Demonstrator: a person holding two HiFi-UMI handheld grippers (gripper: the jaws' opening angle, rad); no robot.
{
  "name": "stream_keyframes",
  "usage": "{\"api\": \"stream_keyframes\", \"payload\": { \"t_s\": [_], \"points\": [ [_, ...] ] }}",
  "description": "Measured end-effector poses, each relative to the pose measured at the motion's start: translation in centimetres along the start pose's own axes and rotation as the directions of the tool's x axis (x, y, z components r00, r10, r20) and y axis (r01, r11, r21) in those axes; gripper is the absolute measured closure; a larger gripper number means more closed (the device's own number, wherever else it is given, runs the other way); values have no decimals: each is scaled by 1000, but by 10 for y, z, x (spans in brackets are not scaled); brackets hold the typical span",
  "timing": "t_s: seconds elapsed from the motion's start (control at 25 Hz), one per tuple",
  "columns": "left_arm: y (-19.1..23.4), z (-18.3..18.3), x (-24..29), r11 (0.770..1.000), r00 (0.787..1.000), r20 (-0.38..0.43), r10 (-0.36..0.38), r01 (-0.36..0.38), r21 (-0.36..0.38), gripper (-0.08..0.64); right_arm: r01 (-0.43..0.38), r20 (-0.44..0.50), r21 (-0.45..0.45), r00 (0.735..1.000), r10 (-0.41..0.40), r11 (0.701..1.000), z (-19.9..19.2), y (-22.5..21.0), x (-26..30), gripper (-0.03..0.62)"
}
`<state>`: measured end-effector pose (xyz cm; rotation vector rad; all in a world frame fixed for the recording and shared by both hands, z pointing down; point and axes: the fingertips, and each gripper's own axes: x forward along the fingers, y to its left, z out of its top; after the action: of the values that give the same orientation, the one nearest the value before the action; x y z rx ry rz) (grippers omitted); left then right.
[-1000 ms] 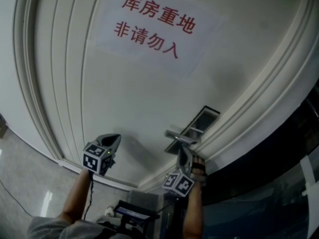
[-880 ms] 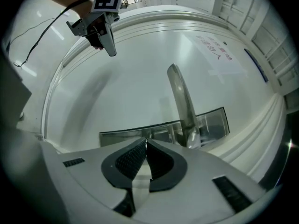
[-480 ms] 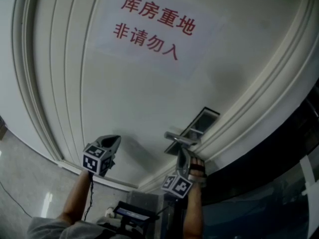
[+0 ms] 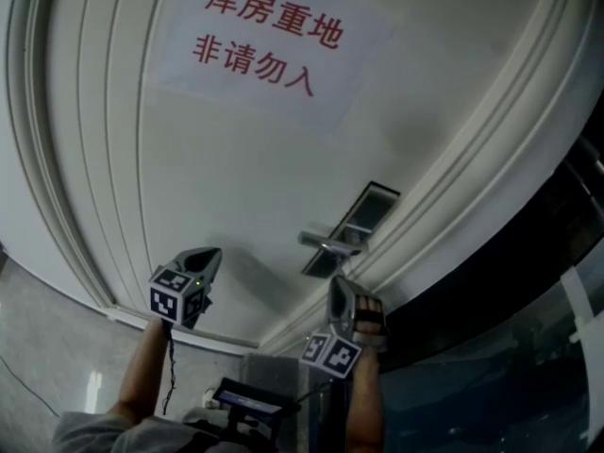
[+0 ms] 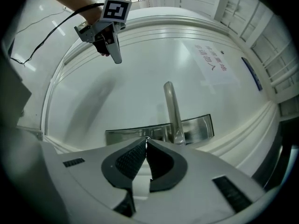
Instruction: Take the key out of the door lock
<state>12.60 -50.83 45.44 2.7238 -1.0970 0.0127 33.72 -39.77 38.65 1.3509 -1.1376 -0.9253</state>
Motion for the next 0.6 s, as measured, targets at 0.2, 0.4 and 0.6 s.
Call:
{"api": "stream_keyframes", "payload": {
  "t_s": [0.2, 0.4, 0.6],
  "points": [
    [-10, 1, -11, 1000, 1000, -1, -14, 14, 19, 552, 5, -2, 37, 1000, -5, 999, -1, 0, -11, 575],
    [-10, -1, -29, 1000, 1000, -7, -8, 8, 21, 552, -1, -1, 60, 1000, 1, 998, 6, 3, -25, 575],
    [-13, -6, -46, 1000, 1000, -20, -12, 13, 24, 552, -6, 7, 136, 1000, 5, 991, 12, 3, -42, 574]
  ]
}}
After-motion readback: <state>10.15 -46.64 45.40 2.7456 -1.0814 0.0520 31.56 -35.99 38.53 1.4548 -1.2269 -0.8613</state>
